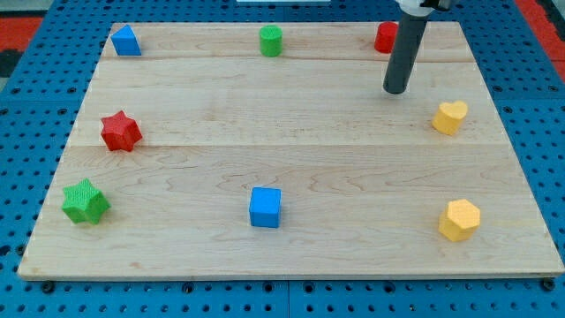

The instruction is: Place your arm in between the yellow heart and green circle

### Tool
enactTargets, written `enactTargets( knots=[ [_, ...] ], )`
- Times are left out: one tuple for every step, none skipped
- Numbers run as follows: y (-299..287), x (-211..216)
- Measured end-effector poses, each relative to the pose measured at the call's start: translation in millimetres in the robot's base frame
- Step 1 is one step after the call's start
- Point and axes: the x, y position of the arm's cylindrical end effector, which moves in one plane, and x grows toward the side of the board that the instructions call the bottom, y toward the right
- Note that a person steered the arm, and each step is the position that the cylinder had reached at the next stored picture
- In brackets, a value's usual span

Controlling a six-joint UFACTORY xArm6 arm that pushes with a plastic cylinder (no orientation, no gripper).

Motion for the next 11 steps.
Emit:
enactTargets(
  knots=[
    [-37,24],
    [-22,15],
    [4,13],
    [3,12],
    [-44,12],
    [-46,15],
    [-69,20],
    [-76,20],
    [-96,19],
    [-97,19],
    [-93,19]
  ],
)
